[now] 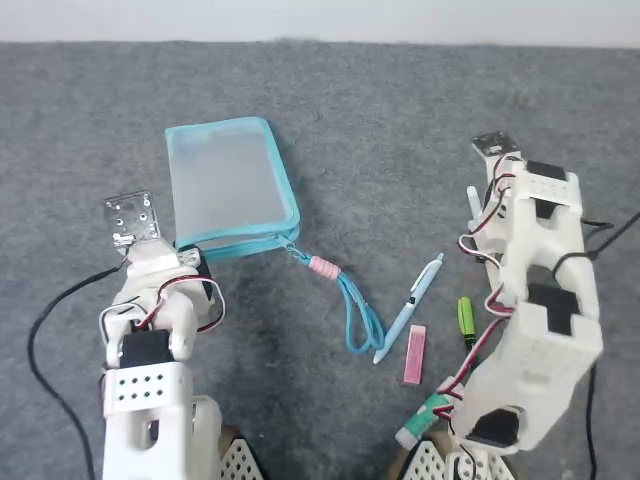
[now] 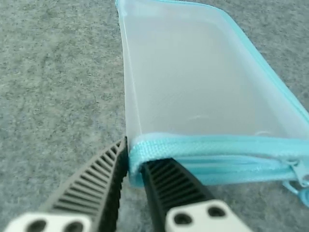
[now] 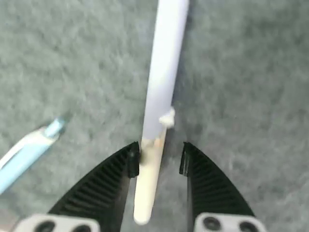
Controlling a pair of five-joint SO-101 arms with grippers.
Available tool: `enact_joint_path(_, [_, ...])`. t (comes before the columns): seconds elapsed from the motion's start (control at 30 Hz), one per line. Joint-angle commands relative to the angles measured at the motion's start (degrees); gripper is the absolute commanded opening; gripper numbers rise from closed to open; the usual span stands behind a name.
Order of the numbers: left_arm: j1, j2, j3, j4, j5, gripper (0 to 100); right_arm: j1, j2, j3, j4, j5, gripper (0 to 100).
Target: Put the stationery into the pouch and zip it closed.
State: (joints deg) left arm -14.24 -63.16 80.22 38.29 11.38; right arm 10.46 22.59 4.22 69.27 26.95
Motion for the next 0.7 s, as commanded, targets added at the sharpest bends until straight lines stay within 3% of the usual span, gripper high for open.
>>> enact_joint_path(0.0, [0.1,0.5,-0.7,-2.0,0.7,1,0.9,-9.5,5.7,0.7,1.8,13.5])
enact_joint_path(0.27, [0.2,0.5,-0.6,-1.9,0.7,1,1.1,-13.2,21.3,-10.5,1.8,13.2])
enact_joint_path(0.33, [0.2,0.5,-0.6,-2.0,0.7,1,1.1,-13.2,21.7,-10.5,1.8,11.9])
enact_joint_path(0.43, [0.3,0.5,-0.6,-2.0,0.7,1,1.4,-13.7,21.7,-10.5,1.5,0.0])
enact_joint_path(0.67, [5.3,0.5,-0.6,-2.1,0.9,1,1.9,-19.8,20.7,-5.3,1.9,0.7])
